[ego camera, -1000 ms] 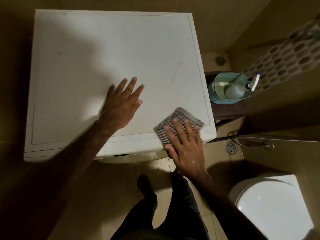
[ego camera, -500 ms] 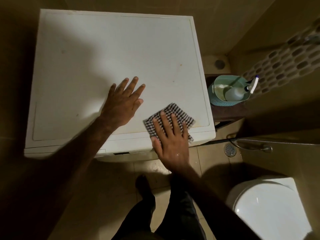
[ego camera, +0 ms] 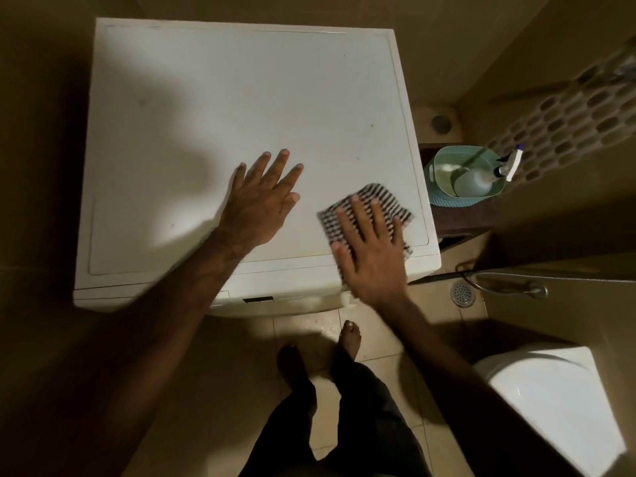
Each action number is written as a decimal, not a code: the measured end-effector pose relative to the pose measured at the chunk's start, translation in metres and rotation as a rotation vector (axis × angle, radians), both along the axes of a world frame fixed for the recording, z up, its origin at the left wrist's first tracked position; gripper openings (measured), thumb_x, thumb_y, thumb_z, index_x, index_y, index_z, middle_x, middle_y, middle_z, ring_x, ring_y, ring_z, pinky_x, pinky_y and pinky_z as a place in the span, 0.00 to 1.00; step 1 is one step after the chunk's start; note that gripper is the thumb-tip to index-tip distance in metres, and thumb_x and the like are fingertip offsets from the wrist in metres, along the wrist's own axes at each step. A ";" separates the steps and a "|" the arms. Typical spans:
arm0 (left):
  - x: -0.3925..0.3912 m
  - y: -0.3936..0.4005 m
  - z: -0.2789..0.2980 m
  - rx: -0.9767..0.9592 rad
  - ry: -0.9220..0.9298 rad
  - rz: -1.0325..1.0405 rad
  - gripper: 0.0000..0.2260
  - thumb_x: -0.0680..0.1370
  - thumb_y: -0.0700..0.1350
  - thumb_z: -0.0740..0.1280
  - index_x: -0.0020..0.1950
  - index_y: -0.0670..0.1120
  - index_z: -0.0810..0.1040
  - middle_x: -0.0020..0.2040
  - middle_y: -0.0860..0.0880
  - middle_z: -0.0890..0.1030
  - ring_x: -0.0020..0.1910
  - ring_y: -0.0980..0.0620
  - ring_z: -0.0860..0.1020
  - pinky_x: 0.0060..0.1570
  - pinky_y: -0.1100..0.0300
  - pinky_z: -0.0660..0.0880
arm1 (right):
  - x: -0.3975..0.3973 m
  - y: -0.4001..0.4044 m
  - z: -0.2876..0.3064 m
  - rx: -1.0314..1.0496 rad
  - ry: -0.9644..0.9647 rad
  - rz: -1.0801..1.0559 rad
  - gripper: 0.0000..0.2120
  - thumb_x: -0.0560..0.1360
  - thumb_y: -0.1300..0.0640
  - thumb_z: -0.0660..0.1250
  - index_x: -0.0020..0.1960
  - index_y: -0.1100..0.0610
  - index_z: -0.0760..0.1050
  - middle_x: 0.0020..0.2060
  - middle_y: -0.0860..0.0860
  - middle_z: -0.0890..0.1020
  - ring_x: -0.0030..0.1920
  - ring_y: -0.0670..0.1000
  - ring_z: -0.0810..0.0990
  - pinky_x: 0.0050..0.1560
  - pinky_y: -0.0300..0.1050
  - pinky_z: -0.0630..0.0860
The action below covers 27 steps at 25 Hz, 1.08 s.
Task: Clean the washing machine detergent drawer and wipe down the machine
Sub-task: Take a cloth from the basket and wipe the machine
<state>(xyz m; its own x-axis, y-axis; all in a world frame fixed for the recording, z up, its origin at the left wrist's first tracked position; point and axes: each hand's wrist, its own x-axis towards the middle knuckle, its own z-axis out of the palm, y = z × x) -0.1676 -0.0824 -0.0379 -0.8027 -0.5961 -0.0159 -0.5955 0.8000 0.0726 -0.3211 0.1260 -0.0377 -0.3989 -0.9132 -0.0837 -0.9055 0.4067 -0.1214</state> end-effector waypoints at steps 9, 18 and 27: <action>-0.001 0.000 -0.001 -0.010 -0.024 0.010 0.25 0.86 0.58 0.48 0.84 0.54 0.59 0.85 0.48 0.57 0.82 0.42 0.59 0.74 0.37 0.62 | 0.009 -0.007 0.000 -0.042 0.013 -0.267 0.32 0.84 0.37 0.48 0.85 0.48 0.52 0.85 0.53 0.50 0.84 0.61 0.48 0.79 0.74 0.48; 0.001 -0.010 0.017 0.147 -0.050 -0.011 0.25 0.86 0.57 0.55 0.84 0.55 0.59 0.85 0.50 0.55 0.83 0.43 0.56 0.76 0.38 0.59 | 0.009 0.041 -0.004 -0.031 0.016 -0.163 0.30 0.84 0.41 0.50 0.84 0.48 0.55 0.85 0.51 0.53 0.84 0.59 0.49 0.79 0.70 0.53; 0.029 -0.037 0.051 0.453 0.174 0.032 0.19 0.86 0.52 0.62 0.76 0.52 0.75 0.79 0.50 0.70 0.79 0.50 0.67 0.79 0.53 0.59 | 0.137 -0.021 -0.005 -0.062 -0.041 0.109 0.29 0.85 0.41 0.51 0.85 0.47 0.56 0.85 0.51 0.53 0.84 0.59 0.47 0.80 0.68 0.50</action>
<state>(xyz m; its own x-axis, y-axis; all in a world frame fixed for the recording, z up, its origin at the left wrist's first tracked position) -0.1384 -0.1191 0.0126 -0.7981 -0.5844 -0.1467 -0.5672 0.6465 0.5102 -0.1842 0.1050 -0.0425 -0.2944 -0.9549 -0.0400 -0.9376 0.2967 -0.1813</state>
